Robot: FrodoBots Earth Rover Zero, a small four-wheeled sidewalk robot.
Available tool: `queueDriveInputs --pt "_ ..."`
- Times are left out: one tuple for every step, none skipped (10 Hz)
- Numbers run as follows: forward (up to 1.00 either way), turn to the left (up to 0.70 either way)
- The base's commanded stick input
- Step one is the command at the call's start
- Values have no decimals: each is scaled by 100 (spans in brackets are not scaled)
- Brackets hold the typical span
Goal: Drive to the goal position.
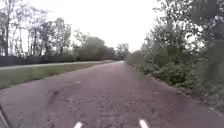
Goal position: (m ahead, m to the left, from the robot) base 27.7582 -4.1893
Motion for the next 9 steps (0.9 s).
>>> queueDriveInputs --pt "70 0" --pt "70 0" --pt "70 0" --pt "70 0" --pt "70 0" --pt "70 0" --pt "70 0" --pt "70 0" --pt "70 0"
